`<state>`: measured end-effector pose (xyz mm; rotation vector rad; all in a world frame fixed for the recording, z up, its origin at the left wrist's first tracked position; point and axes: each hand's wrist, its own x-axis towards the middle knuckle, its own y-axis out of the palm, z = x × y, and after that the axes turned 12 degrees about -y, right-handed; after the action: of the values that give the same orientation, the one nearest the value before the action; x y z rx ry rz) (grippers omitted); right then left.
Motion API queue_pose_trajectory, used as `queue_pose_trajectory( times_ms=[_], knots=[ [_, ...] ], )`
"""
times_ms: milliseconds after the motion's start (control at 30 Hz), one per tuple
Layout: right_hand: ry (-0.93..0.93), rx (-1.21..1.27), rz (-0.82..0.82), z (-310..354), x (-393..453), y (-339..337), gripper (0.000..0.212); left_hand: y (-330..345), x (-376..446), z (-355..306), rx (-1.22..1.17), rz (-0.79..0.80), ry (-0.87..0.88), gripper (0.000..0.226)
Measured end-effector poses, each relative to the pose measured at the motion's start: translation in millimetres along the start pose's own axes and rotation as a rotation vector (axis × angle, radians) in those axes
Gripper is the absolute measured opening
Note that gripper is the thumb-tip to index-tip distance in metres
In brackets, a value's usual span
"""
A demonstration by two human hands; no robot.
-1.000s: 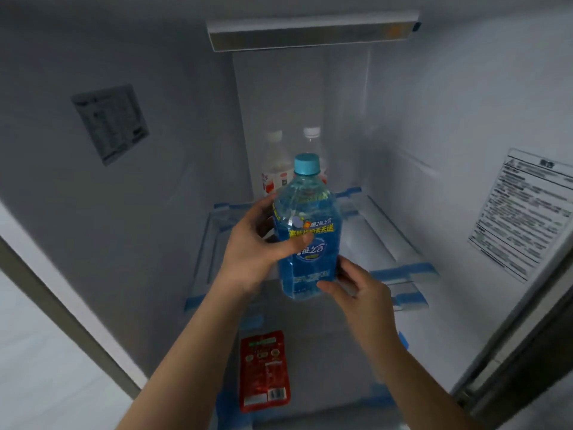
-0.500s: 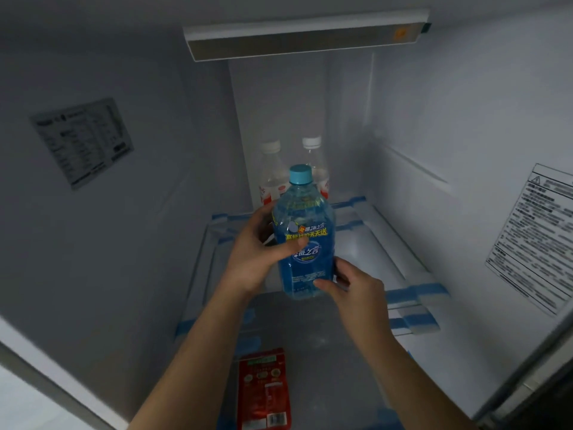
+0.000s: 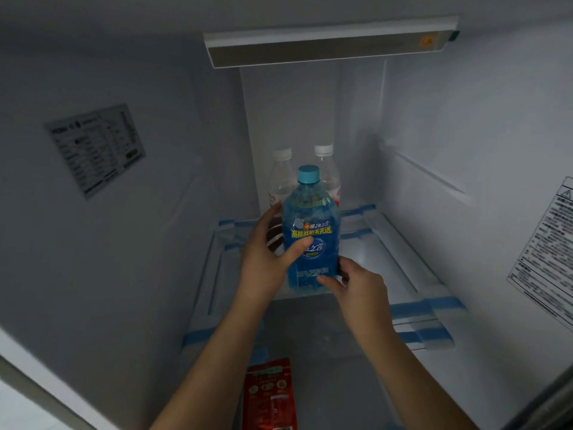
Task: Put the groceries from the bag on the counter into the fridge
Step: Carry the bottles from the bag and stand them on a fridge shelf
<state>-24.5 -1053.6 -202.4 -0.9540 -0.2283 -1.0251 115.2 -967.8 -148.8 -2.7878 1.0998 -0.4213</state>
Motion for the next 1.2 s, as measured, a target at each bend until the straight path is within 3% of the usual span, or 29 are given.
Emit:
queue_pose_trajectory(
  times_ms=[233, 800, 967, 1100, 1200],
  knots=[
    [-0.003, -0.042, -0.009, -0.3, 3.6, 4.6, 0.036, 11.0, -5.9, 8.6, -0.035, -0.181, 0.003, 0.059],
    [-0.008, -0.057, 0.050, -3.1, 7.9, 6.1, 0.041, 11.8, -12.4, 22.2, 0.069, -0.113, 0.021, 0.065],
    [0.049, -0.011, 0.139, 2.3, 2.3, -12.1, 0.044, 3.9, -20.2, 21.6, 0.172, -0.120, -0.007, 0.062],
    [0.015, -0.172, 0.158, 14.5, -10.7, -26.7, 0.048, -4.8, -34.1, 22.7, 0.324, -0.200, 0.029, 0.044],
    [-0.083, -0.301, 0.130, 29.7, -23.6, -31.4, 0.047, -12.5, -46.6, 25.2, 0.546, -0.205, 0.098, 0.046]
  ],
)
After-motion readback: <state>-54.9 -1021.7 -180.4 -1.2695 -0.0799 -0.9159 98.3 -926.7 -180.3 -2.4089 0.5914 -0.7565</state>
